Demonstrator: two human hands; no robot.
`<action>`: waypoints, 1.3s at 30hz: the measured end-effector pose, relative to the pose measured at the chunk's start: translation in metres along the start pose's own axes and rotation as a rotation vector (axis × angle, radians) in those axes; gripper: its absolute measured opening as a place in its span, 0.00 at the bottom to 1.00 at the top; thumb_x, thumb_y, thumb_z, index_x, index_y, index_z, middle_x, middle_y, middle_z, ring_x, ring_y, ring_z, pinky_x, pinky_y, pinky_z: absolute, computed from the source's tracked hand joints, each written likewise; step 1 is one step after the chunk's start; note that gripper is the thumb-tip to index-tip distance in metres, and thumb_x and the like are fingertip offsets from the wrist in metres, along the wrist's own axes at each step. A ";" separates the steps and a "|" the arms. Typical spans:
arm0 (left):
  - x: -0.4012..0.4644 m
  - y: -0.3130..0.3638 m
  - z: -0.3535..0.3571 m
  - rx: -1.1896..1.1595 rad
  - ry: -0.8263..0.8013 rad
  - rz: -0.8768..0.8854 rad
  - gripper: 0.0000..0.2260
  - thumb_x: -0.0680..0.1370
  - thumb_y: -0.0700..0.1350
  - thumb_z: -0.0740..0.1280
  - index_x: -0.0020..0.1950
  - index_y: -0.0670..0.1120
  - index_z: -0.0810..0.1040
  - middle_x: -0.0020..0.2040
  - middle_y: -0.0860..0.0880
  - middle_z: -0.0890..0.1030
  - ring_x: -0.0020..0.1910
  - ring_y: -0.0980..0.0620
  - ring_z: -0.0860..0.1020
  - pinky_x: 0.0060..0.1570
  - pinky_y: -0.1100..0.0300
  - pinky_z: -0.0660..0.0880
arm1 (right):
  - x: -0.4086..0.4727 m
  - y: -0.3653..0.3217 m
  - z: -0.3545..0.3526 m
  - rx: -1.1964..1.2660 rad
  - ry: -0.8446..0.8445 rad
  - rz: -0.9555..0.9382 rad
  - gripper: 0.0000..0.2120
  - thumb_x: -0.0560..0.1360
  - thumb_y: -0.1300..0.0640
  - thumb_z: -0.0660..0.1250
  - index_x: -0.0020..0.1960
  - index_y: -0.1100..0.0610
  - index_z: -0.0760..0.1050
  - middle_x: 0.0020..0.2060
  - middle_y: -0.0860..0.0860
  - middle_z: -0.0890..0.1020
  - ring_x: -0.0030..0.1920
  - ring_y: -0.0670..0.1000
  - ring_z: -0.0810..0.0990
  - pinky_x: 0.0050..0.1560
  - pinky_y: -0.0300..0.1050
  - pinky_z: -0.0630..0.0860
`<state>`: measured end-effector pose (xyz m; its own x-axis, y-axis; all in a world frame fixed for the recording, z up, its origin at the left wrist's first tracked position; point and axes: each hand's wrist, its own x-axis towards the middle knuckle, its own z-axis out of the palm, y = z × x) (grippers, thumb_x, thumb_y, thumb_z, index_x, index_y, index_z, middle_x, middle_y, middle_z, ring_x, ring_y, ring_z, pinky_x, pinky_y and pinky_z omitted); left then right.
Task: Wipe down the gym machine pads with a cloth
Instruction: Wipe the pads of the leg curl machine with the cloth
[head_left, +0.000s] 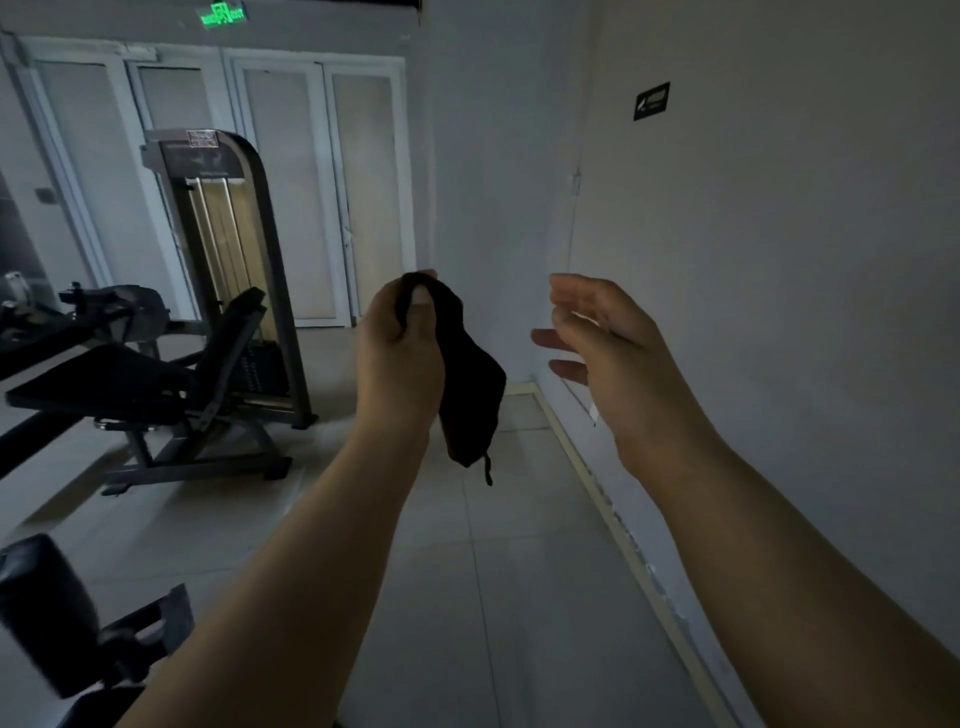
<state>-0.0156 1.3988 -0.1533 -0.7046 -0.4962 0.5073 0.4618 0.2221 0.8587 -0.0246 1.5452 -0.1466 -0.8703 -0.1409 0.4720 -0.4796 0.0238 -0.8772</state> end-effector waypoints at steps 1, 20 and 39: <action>0.016 -0.010 0.008 -0.014 -0.003 0.006 0.10 0.83 0.43 0.56 0.59 0.48 0.75 0.52 0.46 0.80 0.54 0.48 0.79 0.58 0.49 0.75 | 0.019 0.009 0.001 -0.010 -0.005 -0.006 0.16 0.80 0.59 0.59 0.66 0.52 0.71 0.62 0.48 0.74 0.56 0.47 0.79 0.57 0.45 0.75; 0.350 -0.227 0.128 -0.047 0.108 -0.033 0.09 0.83 0.43 0.57 0.55 0.51 0.76 0.52 0.46 0.80 0.54 0.47 0.79 0.59 0.46 0.74 | 0.393 0.203 0.058 0.038 -0.075 -0.026 0.13 0.81 0.60 0.58 0.63 0.52 0.73 0.61 0.49 0.75 0.53 0.47 0.81 0.56 0.46 0.76; 0.622 -0.431 -0.056 0.424 0.754 -0.045 0.10 0.81 0.41 0.59 0.48 0.54 0.77 0.44 0.49 0.80 0.40 0.50 0.77 0.38 0.59 0.71 | 0.678 0.382 0.405 0.292 -0.610 0.066 0.11 0.80 0.59 0.58 0.57 0.47 0.75 0.54 0.43 0.78 0.50 0.42 0.79 0.44 0.34 0.73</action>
<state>-0.6226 0.9478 -0.2119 -0.1026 -0.9030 0.4173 0.0958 0.4086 0.9077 -0.7520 1.0580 -0.1978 -0.6364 -0.6835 0.3575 -0.3029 -0.2048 -0.9308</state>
